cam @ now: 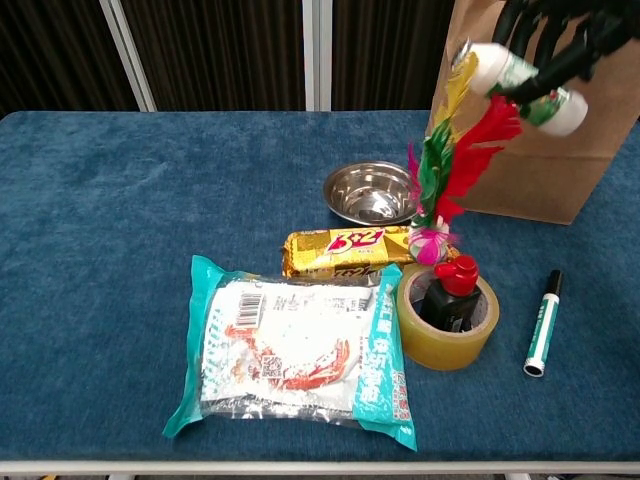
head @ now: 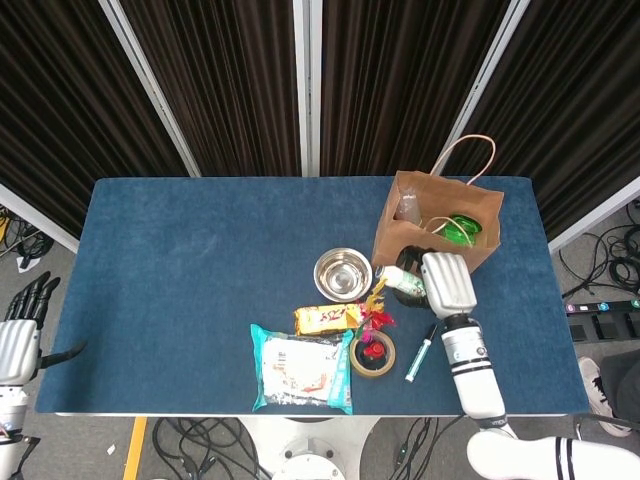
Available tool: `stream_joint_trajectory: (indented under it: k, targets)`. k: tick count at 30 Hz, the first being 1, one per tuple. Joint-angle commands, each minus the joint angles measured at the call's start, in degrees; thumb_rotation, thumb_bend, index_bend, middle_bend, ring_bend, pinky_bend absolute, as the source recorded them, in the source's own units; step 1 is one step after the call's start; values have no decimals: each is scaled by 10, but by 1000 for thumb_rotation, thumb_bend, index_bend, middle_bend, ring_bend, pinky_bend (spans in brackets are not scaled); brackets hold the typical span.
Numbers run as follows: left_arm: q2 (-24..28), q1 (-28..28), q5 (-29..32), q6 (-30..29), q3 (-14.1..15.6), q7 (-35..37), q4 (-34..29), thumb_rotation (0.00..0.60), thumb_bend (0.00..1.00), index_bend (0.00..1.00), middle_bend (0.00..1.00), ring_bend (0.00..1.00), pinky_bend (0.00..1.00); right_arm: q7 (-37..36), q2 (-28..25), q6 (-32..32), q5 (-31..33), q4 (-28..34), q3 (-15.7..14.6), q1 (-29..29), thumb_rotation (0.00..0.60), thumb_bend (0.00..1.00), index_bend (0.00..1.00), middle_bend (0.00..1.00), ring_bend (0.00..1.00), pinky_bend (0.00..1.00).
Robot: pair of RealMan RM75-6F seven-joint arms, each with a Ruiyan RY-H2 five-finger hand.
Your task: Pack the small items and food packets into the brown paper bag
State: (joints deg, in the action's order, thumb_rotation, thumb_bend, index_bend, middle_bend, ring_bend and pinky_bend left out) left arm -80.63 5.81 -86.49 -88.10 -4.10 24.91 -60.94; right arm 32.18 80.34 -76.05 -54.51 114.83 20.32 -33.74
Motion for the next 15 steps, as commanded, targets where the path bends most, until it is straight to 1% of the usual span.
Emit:
stream_joint_trajectory:
  k: [1, 9, 13, 15]
  targets:
    - [2, 1, 0, -1, -1, -3, -4, 600, 137, 80, 59, 0, 118, 31, -23, -27, -13, 41, 24, -13, 600, 285, 627, 538, 508, 700]
    - [4, 1, 2, -2, -3, -8, -10, 600, 137, 80, 59, 0, 118, 86, -40, -47, 6, 87, 79, -62, 600, 289, 628, 538, 508, 700]
    - [5, 2, 3, -2, -4, -9, -12, 600, 136, 80, 58, 0, 119, 105, -43, -56, 23, 92, 108, -89, 600, 290, 629, 539, 508, 701]
    - [5, 2, 3, -2, -4, -9, -11, 600, 137, 80, 59, 0, 119, 115, -44, -65, 24, 84, 120, -102, 600, 291, 630, 540, 508, 701]
